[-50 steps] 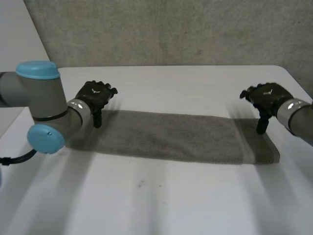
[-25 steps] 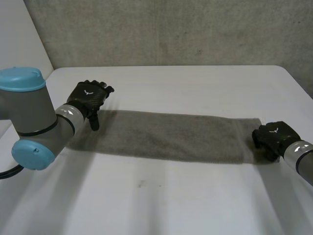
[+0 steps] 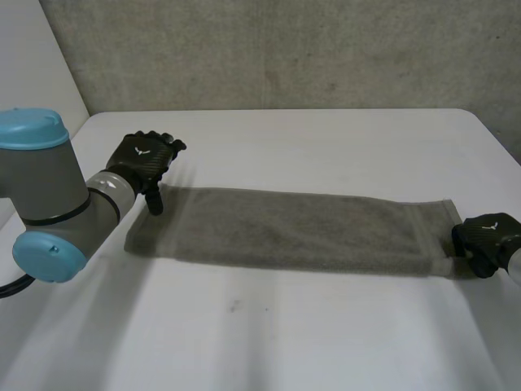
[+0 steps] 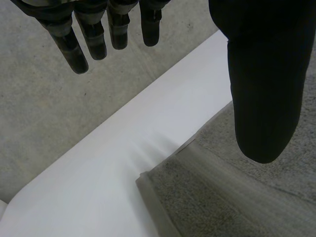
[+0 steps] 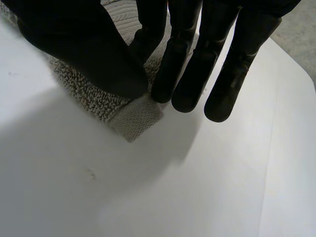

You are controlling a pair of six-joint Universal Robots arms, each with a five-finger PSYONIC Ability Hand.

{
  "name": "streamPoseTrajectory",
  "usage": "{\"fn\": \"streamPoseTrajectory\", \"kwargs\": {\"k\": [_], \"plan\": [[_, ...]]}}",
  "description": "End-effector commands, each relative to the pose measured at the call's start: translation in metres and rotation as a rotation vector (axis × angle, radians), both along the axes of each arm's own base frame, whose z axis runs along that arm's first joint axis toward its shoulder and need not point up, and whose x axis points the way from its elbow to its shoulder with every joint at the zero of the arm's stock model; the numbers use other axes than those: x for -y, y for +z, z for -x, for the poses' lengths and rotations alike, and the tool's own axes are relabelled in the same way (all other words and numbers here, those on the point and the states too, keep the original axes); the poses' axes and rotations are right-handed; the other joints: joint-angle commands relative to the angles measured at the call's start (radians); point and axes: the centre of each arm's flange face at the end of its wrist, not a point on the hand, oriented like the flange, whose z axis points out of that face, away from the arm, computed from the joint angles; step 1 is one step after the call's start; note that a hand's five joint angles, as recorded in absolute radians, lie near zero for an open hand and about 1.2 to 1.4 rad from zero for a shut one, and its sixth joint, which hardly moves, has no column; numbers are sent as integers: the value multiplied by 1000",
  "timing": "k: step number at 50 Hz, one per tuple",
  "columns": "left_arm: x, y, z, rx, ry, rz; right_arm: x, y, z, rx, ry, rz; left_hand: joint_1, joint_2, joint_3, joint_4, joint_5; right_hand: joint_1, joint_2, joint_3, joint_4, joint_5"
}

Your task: Fold the towel.

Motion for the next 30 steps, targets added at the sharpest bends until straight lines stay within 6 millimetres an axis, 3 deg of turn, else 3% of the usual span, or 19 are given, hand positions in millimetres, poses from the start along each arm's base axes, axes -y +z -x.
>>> {"fn": "streamPoseTrajectory", "kwargs": {"k": [1, 5, 8, 11, 12, 13, 14, 16, 17, 18, 19, 21, 22, 24, 25, 26, 27, 29, 30], "plan": [[-2, -2, -1, 4, 3, -8, 17, 8, 28, -11, -63, 44, 4, 10, 6, 6, -28, 14, 184, 182, 180, 189], [-4, -3, -3, 6, 4, -15, 44, 28, 65, -119, -124, 128, 4, 10, 6, 6, -28, 14, 184, 182, 180, 189], [-4, 0, -8, 5, 17, -13, 51, 43, 76, -203, -123, 156, 4, 10, 6, 6, -28, 14, 184, 182, 180, 189], [-4, 3, -13, 2, 29, -9, 55, 50, 77, -227, -130, 162, 4, 10, 6, 6, -28, 14, 184, 182, 180, 189], [-4, 5, -14, 1, 32, -6, 57, 60, 69, -223, -126, 177, 4, 10, 6, 6, -28, 14, 184, 182, 180, 189], [-4, 5, -14, 1, 33, -6, 58, 73, 46, -202, -87, 212, 4, 10, 6, 6, -28, 14, 184, 182, 180, 189], [-5, 5, -15, 1, 33, -6, 58, 73, 45, -202, -86, 212, 4, 10, 6, 6, -28, 14, 184, 182, 180, 189], [-5, 6, -16, 1, 36, -6, 55, 106, -12, -112, 19, 313, 4, 10, 6, 6, -28, 14, 184, 182, 180, 189], [-4, 7, -18, 0, 42, -5, 55, 106, -13, -112, 20, 314, 4, 10, 6, 6, -28, 14, 184, 182, 180, 189], [-4, 7, -18, 0, 42, -5, 51, 118, -40, -67, 71, 352, 4, 10, 6, 6, -28, 14, 184, 182, 180, 189], [-4, 9, -21, -1, 48, 1, 51, 118, -40, -67, 71, 353, 4, 10, 6, 6, -28, 14, 184, 182, 180, 189], [-5, 12, -23, -3, 52, 7, 37, 128, -102, 22, 206, 390, 4, 10, 6, 6, -28, 14, 184, 182, 180, 189], [-5, 14, -25, -4, 57, 9, 37, 128, -102, 23, 206, 390, 4, 10, 6, 6, -28, 14, 184, 182, 180, 189], [-7, 15, -25, -4, 59, 10, 11, 128, -173, 95, 361, 402, 4, 10, 6, 6, -28, 14, 184, 182, 180, 189], [-7, 15, -27, -4, 63, 9, 10, 128, -174, 95, 362, 402, 4, 10, 6, 6, -28, 14, 184, 182, 180, 189], [-7, 15, -27, -4, 63, 9, -10, 125, -210, 123, 443, 404, 4, 10, 6, 6, -28, 14, 184, 182, 180, 189], [-7, 14, -30, -3, 70, 2, -11, 125, -211, 124, 443, 404, 4, 10, 6, 6, -28, 14, 184, 182, 180, 189], [-7, 14, -32, -4, 76, 0, -55, 112, -270, 157, 593, 381, 4, 10, 6, 6, -28, 14, 184, 182, 180, 189], [-7, 13, -35, -5, 84, -3, -56, 111, -270, 157, 594, 381, 4, 10, 6, 6, -28, 14, 184, 182, 180, 189]]}}
